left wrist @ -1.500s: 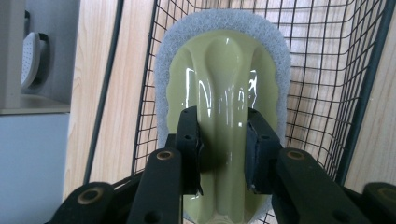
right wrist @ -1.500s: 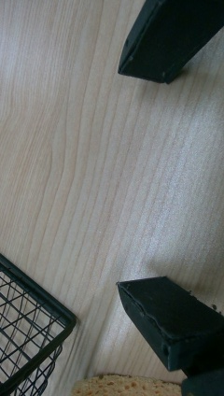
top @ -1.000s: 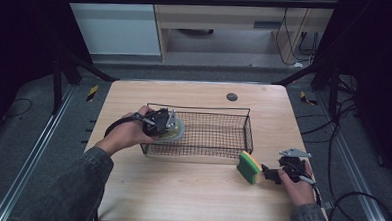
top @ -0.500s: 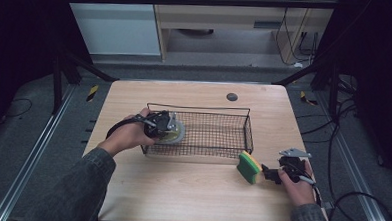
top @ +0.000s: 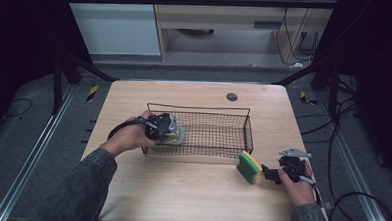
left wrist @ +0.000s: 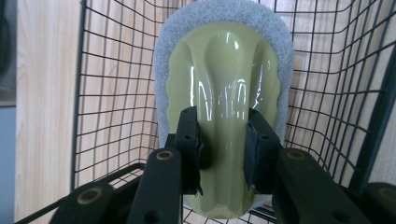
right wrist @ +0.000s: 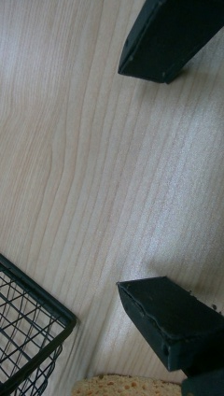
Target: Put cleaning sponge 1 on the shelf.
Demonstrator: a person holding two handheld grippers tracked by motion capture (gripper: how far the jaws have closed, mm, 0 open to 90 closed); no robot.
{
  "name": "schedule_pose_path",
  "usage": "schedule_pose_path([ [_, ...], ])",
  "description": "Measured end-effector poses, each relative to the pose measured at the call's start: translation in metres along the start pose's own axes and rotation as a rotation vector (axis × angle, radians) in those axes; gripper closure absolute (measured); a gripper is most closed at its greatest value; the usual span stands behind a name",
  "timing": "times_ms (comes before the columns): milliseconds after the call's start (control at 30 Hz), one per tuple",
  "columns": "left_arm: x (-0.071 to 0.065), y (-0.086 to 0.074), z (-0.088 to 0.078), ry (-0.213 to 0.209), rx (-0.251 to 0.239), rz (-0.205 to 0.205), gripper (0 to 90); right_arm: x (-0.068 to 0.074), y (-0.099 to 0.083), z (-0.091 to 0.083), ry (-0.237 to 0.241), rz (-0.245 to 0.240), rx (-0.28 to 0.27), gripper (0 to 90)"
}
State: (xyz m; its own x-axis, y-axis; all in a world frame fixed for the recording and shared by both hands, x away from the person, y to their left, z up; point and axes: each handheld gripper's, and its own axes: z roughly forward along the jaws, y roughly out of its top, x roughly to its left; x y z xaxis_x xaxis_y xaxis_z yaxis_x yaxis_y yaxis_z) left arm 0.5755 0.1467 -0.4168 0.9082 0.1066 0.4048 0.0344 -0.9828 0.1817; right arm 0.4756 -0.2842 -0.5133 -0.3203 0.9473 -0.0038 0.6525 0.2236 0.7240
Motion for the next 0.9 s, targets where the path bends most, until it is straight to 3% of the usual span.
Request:
schedule_pose_path([
  [633,-0.0018,0.0011,0.0064,-0.023,0.003,-0.005,70.0,0.0,0.0,0.0,0.0,0.0,0.0,0.6],
  [900,-0.0031,0.0007,0.0055,-0.037,-0.018,-0.041,66.1,0.0,0.0,0.0,0.0,0.0,0.0,0.6],
])
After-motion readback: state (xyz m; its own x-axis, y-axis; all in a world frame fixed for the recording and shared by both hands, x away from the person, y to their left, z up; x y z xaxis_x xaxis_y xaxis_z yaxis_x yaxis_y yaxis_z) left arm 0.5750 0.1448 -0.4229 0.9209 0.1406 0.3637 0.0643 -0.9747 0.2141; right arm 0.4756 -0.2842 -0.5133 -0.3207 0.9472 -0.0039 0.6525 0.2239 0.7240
